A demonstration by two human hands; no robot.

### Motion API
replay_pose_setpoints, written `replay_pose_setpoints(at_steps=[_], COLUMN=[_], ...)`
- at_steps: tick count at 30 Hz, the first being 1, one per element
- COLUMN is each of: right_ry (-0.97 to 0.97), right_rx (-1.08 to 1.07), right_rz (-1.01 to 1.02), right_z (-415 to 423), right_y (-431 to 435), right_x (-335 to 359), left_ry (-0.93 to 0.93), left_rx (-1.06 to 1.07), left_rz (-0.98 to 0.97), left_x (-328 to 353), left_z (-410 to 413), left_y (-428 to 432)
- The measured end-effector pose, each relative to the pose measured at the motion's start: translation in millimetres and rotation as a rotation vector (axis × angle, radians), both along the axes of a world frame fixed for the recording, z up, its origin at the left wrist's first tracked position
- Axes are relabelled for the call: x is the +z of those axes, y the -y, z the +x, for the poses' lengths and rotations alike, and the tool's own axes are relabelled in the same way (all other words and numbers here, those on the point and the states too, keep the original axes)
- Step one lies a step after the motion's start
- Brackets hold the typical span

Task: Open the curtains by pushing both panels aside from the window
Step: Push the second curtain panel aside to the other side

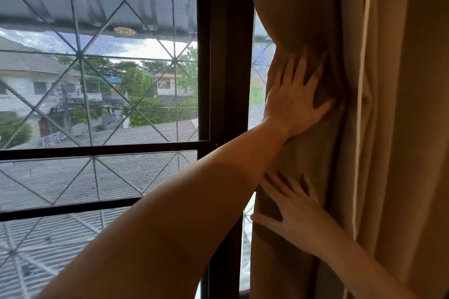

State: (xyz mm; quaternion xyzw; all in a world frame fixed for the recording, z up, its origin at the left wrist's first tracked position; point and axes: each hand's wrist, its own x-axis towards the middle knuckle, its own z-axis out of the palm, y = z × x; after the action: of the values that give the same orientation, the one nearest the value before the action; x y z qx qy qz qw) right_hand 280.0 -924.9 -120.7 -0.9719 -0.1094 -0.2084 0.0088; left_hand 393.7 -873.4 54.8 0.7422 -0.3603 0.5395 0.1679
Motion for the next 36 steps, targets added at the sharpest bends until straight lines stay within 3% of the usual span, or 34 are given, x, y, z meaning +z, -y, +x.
replay_pose_setpoints(at_steps=[14, 24, 36], right_ry=[0.015, -0.137, -0.138], right_rx=[-0.006, 0.007, 0.050], right_rz=[0.027, 0.021, 0.025], right_z=[-4.9, -27.8, -47.2], right_y=[-12.4, -58.9, -143.9], right_x=[-10.2, -14.3, -28.6], left_ry=[-0.063, -0.118, -0.021], left_rx=[-0.004, 0.031, 0.035], left_rz=[0.045, 0.157, 0.181], left_x=[-4.8, -15.1, -40.6], left_z=[-4.7, -32.1, -59.3], left_y=[-19.9, -78.7, -162.4])
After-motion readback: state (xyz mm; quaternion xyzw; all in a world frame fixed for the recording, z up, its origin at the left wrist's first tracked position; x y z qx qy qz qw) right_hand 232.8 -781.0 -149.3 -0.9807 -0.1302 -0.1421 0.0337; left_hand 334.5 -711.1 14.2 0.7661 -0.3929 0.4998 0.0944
